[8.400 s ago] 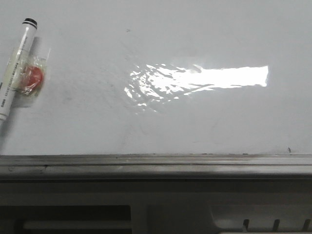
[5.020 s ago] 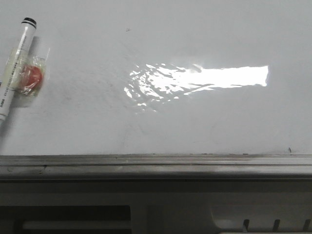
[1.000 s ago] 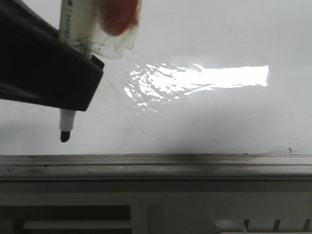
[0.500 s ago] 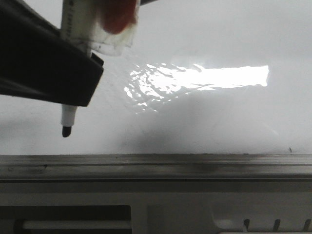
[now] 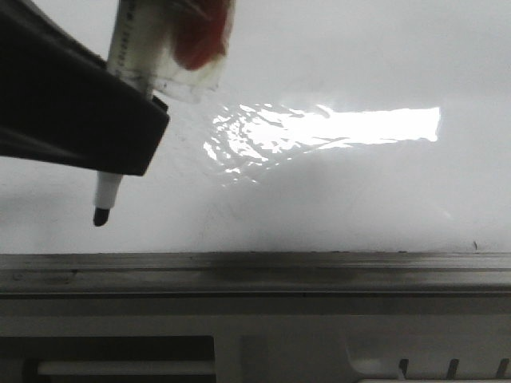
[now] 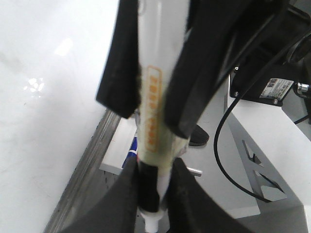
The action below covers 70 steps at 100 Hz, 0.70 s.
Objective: Write number 9 on whiteboard
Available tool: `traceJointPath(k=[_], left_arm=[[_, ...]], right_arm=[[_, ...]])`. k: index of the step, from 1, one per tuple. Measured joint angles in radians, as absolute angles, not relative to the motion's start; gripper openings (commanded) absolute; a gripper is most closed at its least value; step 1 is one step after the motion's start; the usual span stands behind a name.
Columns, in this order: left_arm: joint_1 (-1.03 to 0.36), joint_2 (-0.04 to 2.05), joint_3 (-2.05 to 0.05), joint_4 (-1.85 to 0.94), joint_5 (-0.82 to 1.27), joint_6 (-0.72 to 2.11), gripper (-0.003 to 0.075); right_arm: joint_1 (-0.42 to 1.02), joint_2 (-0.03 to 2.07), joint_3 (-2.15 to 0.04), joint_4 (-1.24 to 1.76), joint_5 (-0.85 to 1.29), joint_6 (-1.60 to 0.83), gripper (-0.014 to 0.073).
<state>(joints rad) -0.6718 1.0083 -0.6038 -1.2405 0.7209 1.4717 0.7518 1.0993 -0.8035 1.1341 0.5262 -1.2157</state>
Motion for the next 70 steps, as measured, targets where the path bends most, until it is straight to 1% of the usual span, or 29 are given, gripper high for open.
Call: traceJointPath(k=[4,9,14,21,24,28,48,70], left_arm=[[-0.672,1.008,-0.604,-1.243,0.719,1.466,0.0057],[-0.672,1.006,-0.604,-1.243,0.716,1.457,0.0139],[-0.672,0.996,-0.602,-1.241,0.715,1.449,0.0254],[-0.672,0.962,-0.602,-1.248,0.715,1.426,0.0384],[-0.67,0.94,-0.602,-1.248,0.722,1.414,0.0418],[-0.665,0.914,-0.602,-1.248,0.729,1.393,0.0444],[-0.582,0.729,-0.602,-1.191,0.733,1.274,0.0435],[-0.456,0.596,-0.602,-1.109,0.713,1.149,0.0333]], right_arm=[[0.752,1.099,-0.804,1.125,0.526,-1.216,-0.0062],[0.752,1.099,-0.805,1.115,0.524,-1.216,-0.0062],[0.752,1.099,-0.805,1.107,0.52,-1.209,-0.0062],[0.752,1.099,-0.806,1.072,0.518,-1.205,-0.0062],[0.749,1.097,-0.806,1.057,0.517,-1.203,-0.0062],[0.745,1.092,-0.806,1.032,0.517,-1.199,-0.0062],[0.698,1.014,-0.806,0.825,0.555,-1.082,-0.0062],[0.645,0.941,-0.806,0.685,0.713,-1.003,-0.0062]])
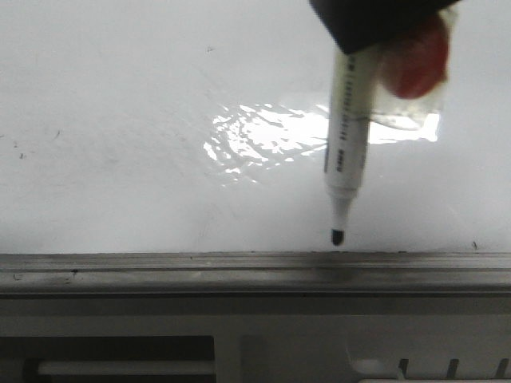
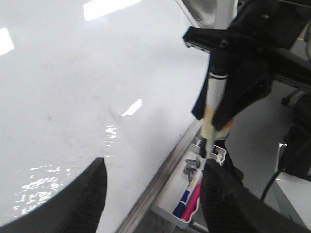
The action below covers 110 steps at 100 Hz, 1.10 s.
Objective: Write number 9 on whiteboard
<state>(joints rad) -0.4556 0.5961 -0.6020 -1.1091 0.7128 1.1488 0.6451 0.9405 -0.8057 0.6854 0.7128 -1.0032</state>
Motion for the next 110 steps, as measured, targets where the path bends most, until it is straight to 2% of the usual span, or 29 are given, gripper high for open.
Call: traceJointPath(k=[15,58,86,110], left_arm=[[-0.404,0.578,-0.602,-1.096,0.713,1.14,0.0293],[-0.392,0.577,-0.602,-1.092,0.719,1.134,0.0293],[-0.392,0.577,-0.598,-1.09,0.729,1.134,0.0293],[-0.392,0.576,-0.576,-1.09,0.723,1.134,0.0293]], right_arm=[[0.639,0.905,-0.806,0.666,0.745,-0.97,-0.0062],[0.639,0.864,-0.832,0.444,0.805,-0.845,-0.0062],[0.639,0.829,-0.845,0.437,0.579,-0.838,-0.0045],[0.639,0.775,-0.751,0.437,0.442,-0.837,-0.0045]])
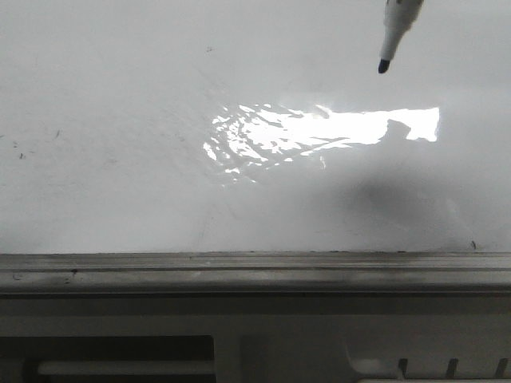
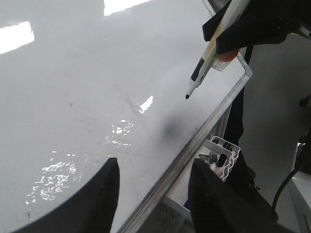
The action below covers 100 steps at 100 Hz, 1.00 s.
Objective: Write number 9 on whiteboard
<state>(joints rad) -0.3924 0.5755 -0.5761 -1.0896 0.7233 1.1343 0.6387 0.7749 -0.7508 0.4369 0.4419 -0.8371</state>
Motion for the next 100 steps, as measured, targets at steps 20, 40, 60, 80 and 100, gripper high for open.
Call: traceJointPath(k=[20,40,60,80,100], left_arm=[[-0.392,0.576,-0.574,-1.09,0.706,1.134,0.0293],[-0.392,0.576,-0.574,-1.105,0.657,1.134,0.0293],[-0.392,0.576,-0.574,-1.111,0.646,1.134,0.0293],[-0.392,0.576,-0.574,-1.111,0.64,1.134,0.0293],[-0.392,0.576,-0.574,-1.111,0.639,1.134,0.0293]], right_arm=[[0.639,0.741,-0.665,0.464,0.27,-0.837,-0.0045],[0.639,0.696,-0.589,0.492,0.104,-0.837,-0.0045],[0.639,0.687,-0.572,0.511,0.067,-0.835,-0.0045],[0.639,0.687,-0.57,0.517,0.017,-0.835,-0.0045],[0.639,0.687,-0.57,0.518,-0.01,-0.835,-0.0045]])
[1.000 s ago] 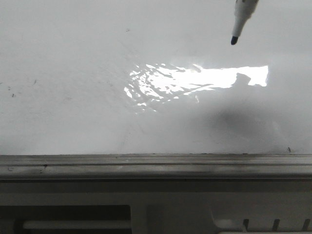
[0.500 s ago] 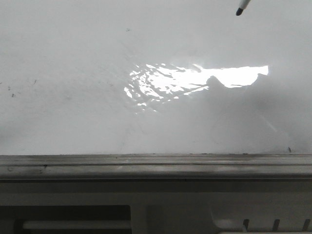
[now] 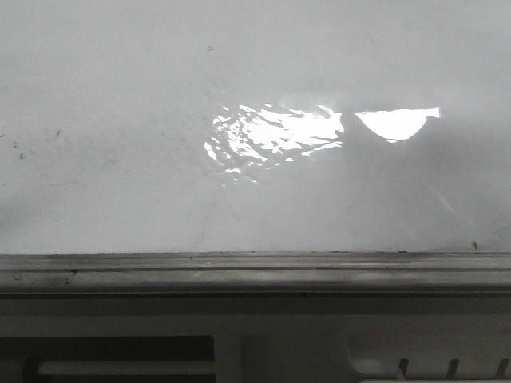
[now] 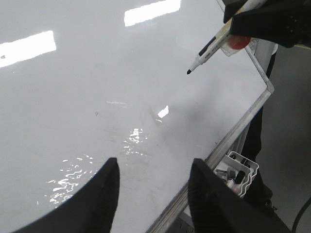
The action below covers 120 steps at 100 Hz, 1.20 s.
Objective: Write number 9 on whiteboard
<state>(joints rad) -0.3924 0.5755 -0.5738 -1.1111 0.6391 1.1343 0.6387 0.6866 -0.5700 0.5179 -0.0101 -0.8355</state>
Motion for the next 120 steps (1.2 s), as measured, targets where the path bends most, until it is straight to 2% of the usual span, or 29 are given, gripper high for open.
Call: traceJointPath(k=[32,120], left_arm=[[-0.392,0.576,-0.574,-1.114,0.639,1.134,0.0293],[-0.392,0.576,-0.572,-1.115,0.648,1.134,0.0293]], right_arm=[[0.639,0.704,-0.57,0.523,-0.086,-0.835,-0.0045],[0.639,0.758,-0.57,0.525,-0.101,-0.835,-0.0045]])
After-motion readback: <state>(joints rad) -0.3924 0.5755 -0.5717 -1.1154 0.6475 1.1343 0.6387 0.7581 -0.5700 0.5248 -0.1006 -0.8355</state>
